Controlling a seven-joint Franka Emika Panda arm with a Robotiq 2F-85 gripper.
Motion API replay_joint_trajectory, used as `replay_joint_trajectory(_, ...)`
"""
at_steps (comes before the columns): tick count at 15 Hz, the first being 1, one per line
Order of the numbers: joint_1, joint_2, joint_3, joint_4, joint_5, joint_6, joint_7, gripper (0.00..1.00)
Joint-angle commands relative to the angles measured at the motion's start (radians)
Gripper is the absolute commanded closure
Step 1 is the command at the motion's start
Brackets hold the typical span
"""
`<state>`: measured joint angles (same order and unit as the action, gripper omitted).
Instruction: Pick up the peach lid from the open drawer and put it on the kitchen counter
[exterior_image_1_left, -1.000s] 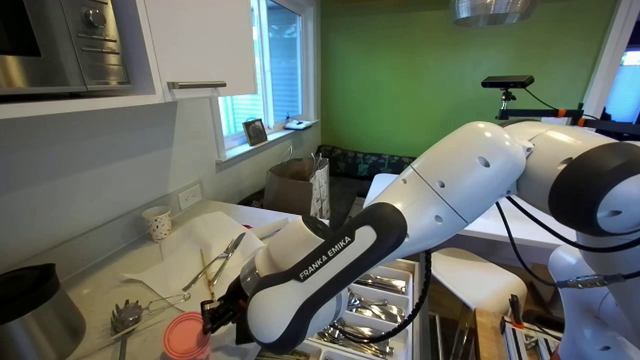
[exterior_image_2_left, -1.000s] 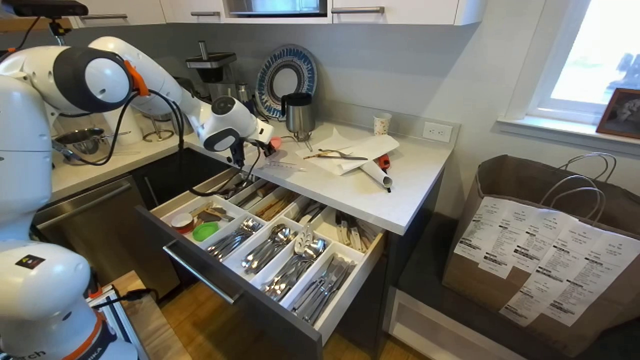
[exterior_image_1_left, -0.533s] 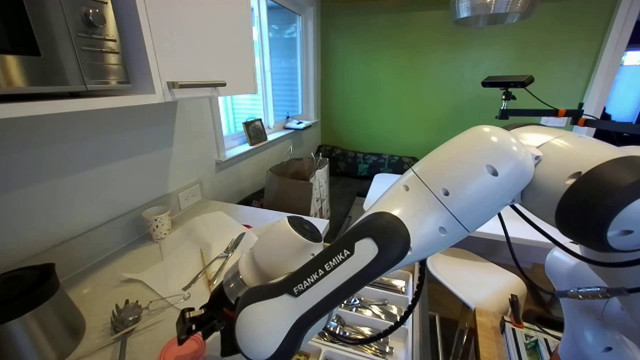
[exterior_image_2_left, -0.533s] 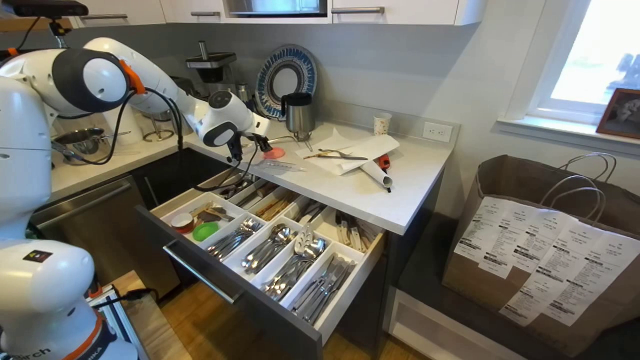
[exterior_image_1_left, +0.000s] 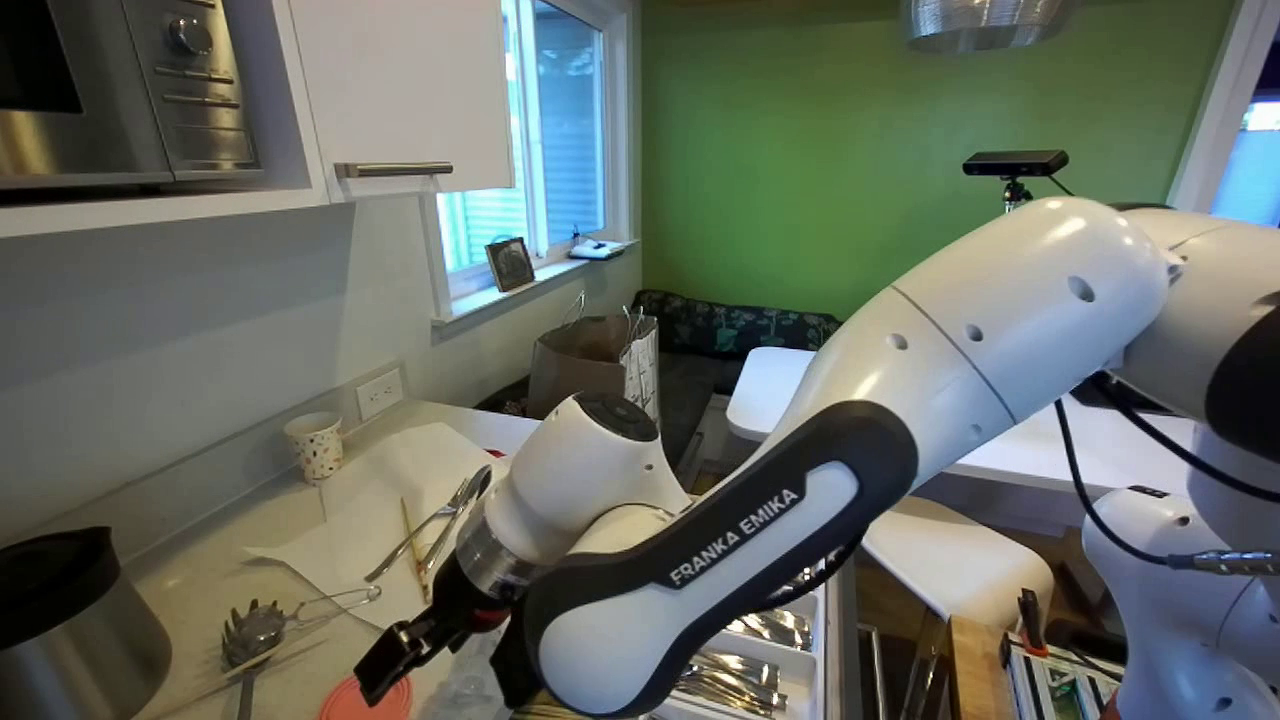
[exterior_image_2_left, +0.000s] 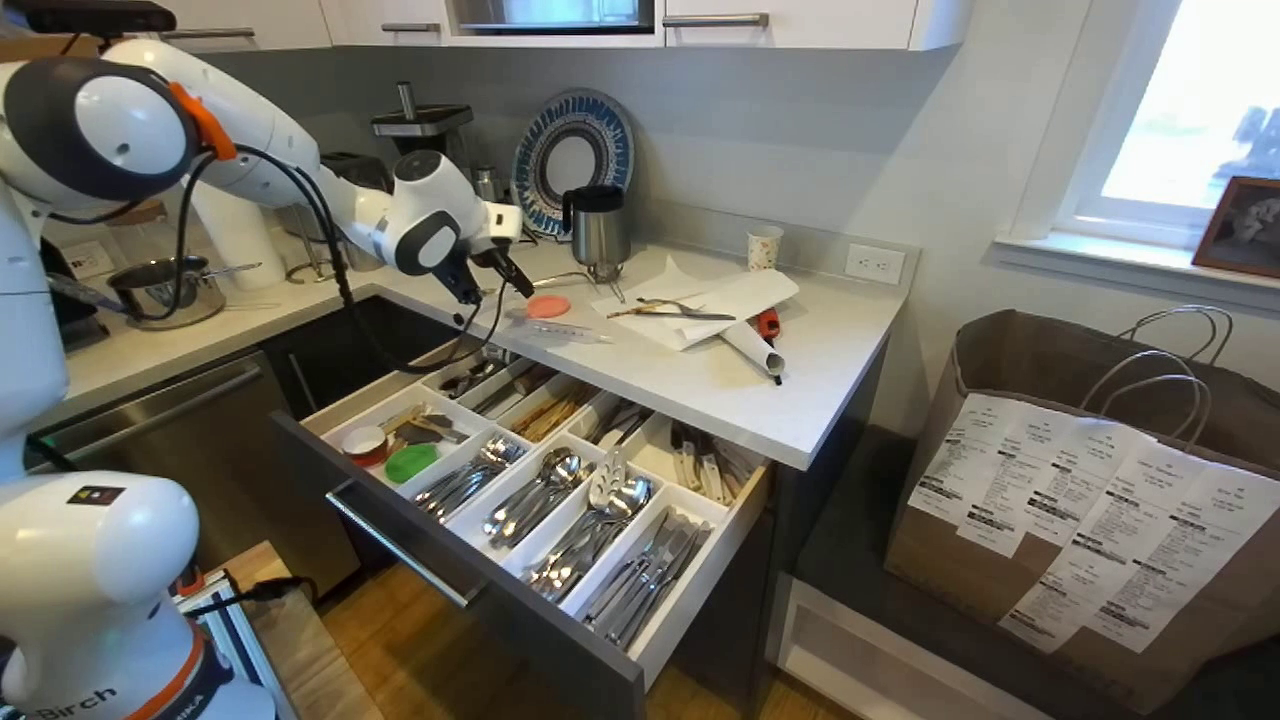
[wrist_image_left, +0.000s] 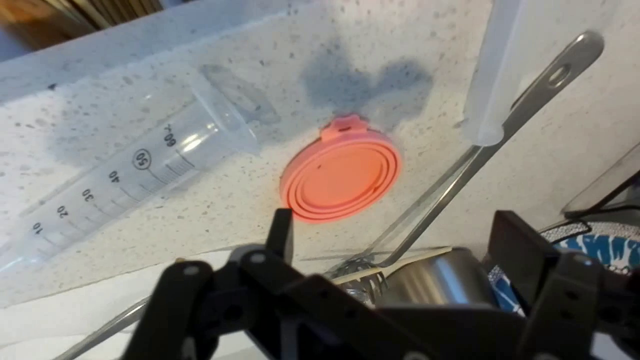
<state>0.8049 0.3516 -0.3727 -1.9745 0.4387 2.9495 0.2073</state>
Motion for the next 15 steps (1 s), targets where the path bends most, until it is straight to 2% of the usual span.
replay_joint_trajectory(1,0.108,-0.186,-0.118,-0.165,-0.214,-0.122,0.000,0.00)
replay_joint_trajectory(4,0.114,-0.327,-0.132,-0.255,-0.354,-0.219,-0.052,0.00)
replay_joint_trajectory(5,-0.060,-0.384,0.040,-0.285,-0.463,-0.232,-0.017,0.00)
replay_joint_trajectory(6,-0.097,-0.426,0.075,-0.317,-0.509,-0.246,-0.031,0.00)
replay_joint_trajectory(9,-0.276,-0.550,0.248,-0.409,-0.574,-0.297,-0.088,0.00)
replay_joint_trajectory(10,-0.327,-0.589,0.297,-0.435,-0.571,-0.318,-0.116,0.00)
replay_joint_trajectory(12,-0.389,-0.661,0.353,-0.492,-0.474,-0.353,-0.252,0.00)
replay_joint_trajectory(14,-0.412,-0.713,0.351,-0.527,-0.396,-0.370,-0.394,0.00)
replay_joint_trajectory(15,-0.405,-0.735,0.327,-0.541,-0.325,-0.357,-0.474,0.00)
